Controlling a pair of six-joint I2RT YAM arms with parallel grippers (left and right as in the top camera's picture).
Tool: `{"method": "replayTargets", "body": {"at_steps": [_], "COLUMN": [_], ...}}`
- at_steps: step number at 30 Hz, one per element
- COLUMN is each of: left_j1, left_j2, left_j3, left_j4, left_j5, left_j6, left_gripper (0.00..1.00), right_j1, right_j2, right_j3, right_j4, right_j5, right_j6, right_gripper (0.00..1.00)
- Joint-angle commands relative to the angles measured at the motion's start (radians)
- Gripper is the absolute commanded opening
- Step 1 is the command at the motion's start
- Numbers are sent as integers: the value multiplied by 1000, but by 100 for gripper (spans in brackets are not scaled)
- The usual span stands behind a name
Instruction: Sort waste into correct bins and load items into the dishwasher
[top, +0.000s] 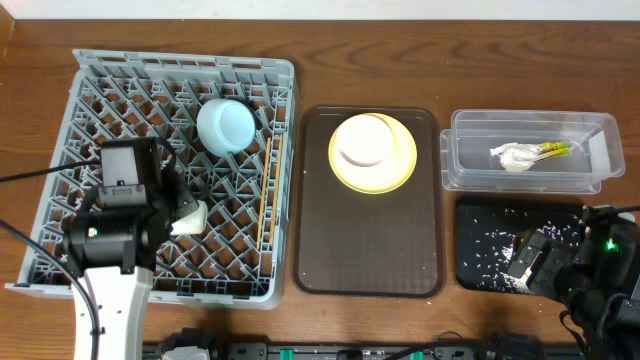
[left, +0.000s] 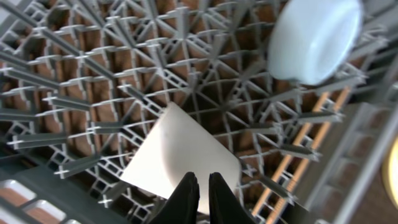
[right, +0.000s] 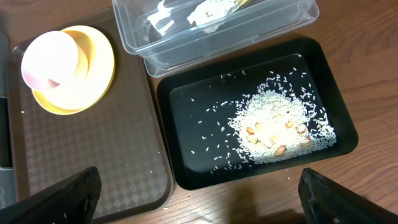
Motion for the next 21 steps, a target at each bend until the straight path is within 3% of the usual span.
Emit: {"method": "replayTargets", "body": {"at_steps": [1, 11, 21], "left_j1": [30, 154, 217], "left_j2": [51, 208, 237], "left_j3": [2, 2, -18], "left_j4": [-4, -18, -46], "left_j5": [-48, -34, -34], "left_j6": [-26, -70, -106], "left_gripper": [9, 8, 8], "right_j1": [-5, -5, -5], "right_j2": [0, 0, 0], "right_j3": [4, 4, 4], "right_j4": [0, 0, 0], "right_j5": [-1, 0, 0], "right_j6": [9, 9, 9], "right_gripper": [99, 99, 99]}}
